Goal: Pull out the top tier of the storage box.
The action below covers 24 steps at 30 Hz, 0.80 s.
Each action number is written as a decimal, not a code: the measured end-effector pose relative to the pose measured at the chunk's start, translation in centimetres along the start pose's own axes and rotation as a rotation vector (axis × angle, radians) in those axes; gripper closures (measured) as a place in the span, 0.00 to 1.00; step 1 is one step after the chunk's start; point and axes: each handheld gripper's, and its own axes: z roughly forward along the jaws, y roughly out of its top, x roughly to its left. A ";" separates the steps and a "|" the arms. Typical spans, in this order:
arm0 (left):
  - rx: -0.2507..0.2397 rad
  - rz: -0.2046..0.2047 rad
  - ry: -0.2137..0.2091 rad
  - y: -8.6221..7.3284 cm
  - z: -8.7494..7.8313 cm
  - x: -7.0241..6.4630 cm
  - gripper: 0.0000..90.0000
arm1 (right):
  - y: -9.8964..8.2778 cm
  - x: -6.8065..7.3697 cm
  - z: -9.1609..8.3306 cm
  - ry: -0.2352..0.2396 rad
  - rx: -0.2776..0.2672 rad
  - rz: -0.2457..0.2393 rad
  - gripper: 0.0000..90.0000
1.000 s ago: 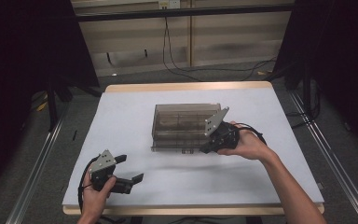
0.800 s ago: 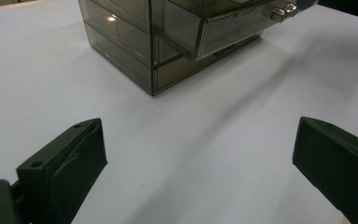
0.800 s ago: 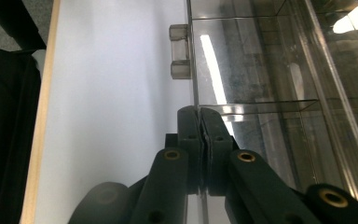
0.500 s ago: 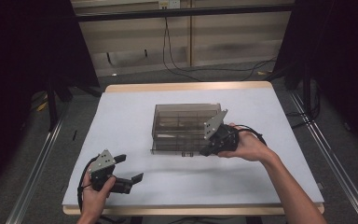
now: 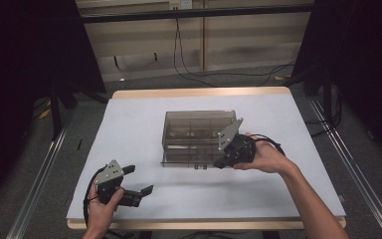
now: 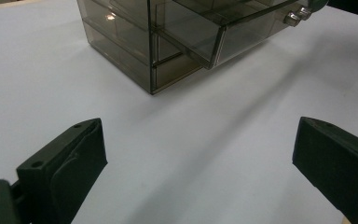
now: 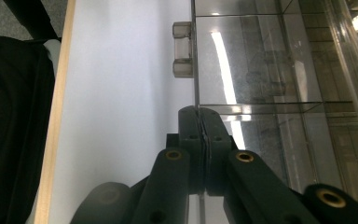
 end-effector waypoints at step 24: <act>-0.001 0.004 0.002 0.0 -0.1 0.1 0.03 | 0.0 0.8 -0.2 0.031 0.018 -0.006 0.99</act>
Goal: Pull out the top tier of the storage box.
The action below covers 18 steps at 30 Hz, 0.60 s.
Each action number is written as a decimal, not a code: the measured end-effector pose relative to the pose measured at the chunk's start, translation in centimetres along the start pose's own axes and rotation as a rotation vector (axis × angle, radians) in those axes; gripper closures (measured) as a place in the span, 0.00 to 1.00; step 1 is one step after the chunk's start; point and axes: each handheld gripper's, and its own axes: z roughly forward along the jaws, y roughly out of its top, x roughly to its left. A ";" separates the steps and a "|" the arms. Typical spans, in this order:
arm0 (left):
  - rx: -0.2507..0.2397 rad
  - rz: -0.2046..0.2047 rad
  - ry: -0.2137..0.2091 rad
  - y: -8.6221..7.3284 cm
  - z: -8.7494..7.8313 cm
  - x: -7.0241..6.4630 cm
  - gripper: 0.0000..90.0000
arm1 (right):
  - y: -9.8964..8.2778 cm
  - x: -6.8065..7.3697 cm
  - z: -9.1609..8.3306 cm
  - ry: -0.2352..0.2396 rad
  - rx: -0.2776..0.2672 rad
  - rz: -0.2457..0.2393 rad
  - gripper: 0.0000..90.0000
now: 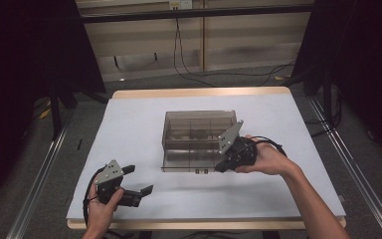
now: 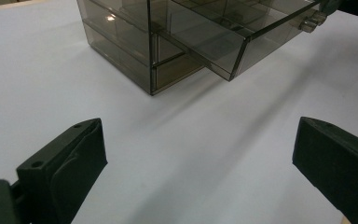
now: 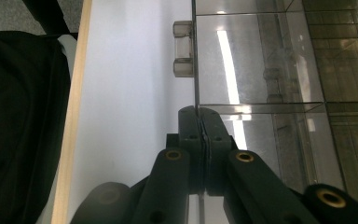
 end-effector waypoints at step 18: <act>-0.001 0.001 0.000 0.0 0.0 0.0 0.03 | -0.3 0.1 -0.1 0.007 -0.026 0.029 0.82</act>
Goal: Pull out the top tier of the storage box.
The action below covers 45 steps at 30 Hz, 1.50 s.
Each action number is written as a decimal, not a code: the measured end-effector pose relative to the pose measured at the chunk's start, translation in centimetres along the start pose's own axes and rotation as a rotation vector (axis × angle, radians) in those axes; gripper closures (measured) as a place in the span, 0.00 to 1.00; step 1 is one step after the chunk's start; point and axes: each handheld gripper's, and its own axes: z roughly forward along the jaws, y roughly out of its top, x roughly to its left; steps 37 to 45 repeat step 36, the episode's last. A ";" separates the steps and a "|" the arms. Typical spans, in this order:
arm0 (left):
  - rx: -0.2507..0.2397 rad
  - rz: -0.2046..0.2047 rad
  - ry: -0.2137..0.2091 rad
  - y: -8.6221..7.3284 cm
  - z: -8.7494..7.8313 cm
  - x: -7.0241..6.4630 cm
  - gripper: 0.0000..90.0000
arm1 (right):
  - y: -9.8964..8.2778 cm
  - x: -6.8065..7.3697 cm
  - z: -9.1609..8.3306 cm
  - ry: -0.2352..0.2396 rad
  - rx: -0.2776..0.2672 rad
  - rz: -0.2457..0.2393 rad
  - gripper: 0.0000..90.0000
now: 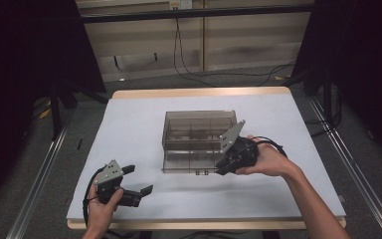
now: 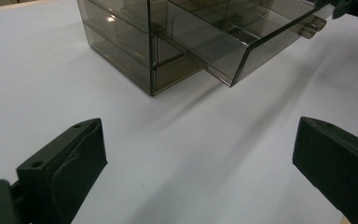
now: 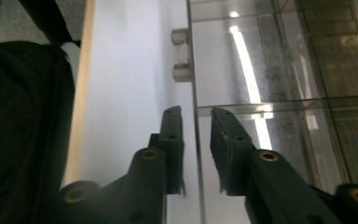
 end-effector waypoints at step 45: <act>0.002 0.011 0.009 0.1 -0.1 -0.1 0.03 | -10.7 6.2 -2.4 -0.481 -0.451 0.460 0.29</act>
